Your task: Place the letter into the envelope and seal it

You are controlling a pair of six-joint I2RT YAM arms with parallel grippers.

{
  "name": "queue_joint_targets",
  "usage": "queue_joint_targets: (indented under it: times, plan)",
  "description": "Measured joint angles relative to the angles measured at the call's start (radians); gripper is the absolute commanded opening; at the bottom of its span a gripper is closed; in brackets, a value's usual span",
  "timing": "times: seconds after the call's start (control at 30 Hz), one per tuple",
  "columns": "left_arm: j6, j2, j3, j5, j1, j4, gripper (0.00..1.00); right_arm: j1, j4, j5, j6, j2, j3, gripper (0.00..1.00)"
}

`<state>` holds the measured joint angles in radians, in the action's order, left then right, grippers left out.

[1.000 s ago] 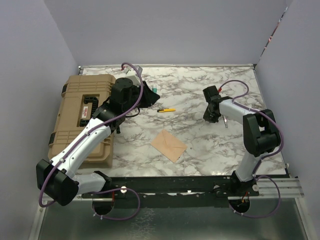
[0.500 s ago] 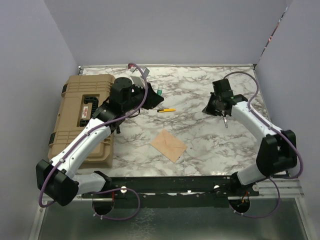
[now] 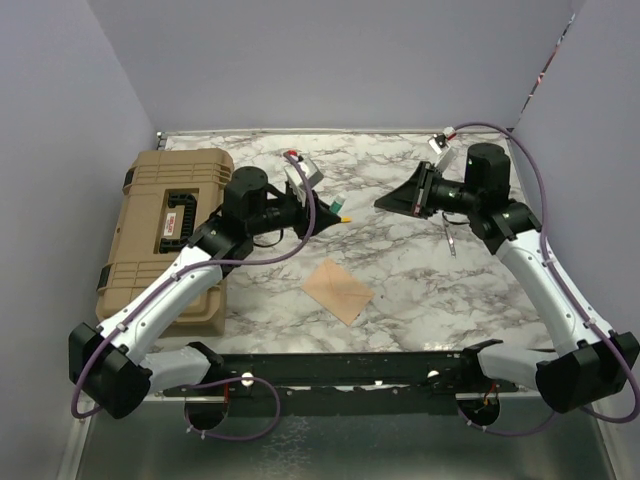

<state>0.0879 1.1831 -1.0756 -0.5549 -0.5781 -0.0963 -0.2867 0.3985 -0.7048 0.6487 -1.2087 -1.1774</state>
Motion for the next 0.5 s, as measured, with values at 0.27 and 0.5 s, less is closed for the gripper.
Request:
queue_joint_targets:
  times: [0.27,0.5]
  plan:
    - [-0.129,-0.018,0.041,-0.04,-0.075,0.013,0.0,-0.003,-0.148,-0.178,0.129,0.047,0.006,0.0]
    - [-0.158,-0.018,0.041,-0.049,-0.101,0.022,0.0,-0.016,-0.15,-0.201,0.14,0.042,0.006,0.0]
